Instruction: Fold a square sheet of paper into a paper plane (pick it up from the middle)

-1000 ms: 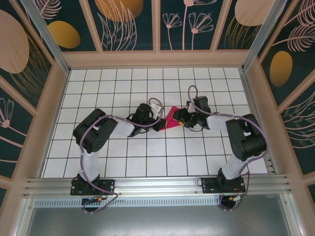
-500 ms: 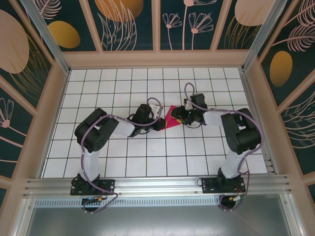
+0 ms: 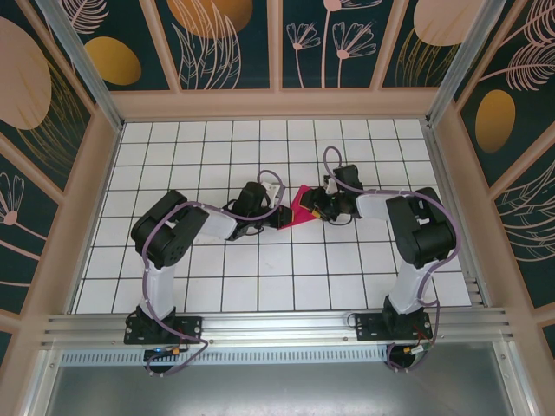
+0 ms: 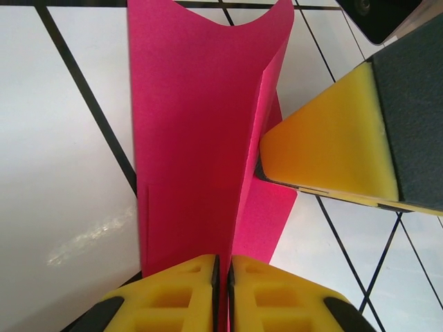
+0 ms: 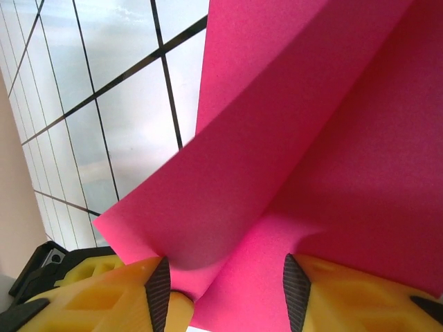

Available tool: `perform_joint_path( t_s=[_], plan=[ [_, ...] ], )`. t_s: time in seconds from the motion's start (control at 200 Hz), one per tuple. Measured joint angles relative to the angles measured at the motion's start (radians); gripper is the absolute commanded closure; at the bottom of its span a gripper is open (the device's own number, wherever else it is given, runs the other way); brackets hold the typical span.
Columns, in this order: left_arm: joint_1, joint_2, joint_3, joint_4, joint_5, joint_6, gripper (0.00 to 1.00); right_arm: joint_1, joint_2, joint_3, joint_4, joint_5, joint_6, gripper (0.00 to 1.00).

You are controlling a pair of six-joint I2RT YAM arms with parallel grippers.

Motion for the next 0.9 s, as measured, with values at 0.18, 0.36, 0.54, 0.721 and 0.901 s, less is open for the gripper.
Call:
perform_joint_path(
  t_s=[0.18,0.36,0.54,0.721,0.901],
  plan=[
    [0.002,0.0,0.025,-0.021,-0.002,0.004,0.92,0.001,0.0,0.003,-0.001,0.0,0.0,0.49],
    [0.002,0.015,0.052,-0.047,0.006,0.024,0.96,0.001,-0.016,-0.016,0.016,-0.003,-0.008,0.5],
    [0.002,0.028,0.087,-0.087,0.023,0.043,0.96,0.001,-0.037,-0.021,0.025,-0.011,-0.016,0.5],
    [0.004,0.028,0.096,-0.108,0.035,0.046,0.97,0.001,-0.039,-0.021,0.028,-0.013,-0.016,0.5],
    [0.009,0.031,0.099,-0.117,0.044,0.045,0.96,0.001,-0.039,-0.021,0.026,-0.005,-0.026,0.52]
  ],
)
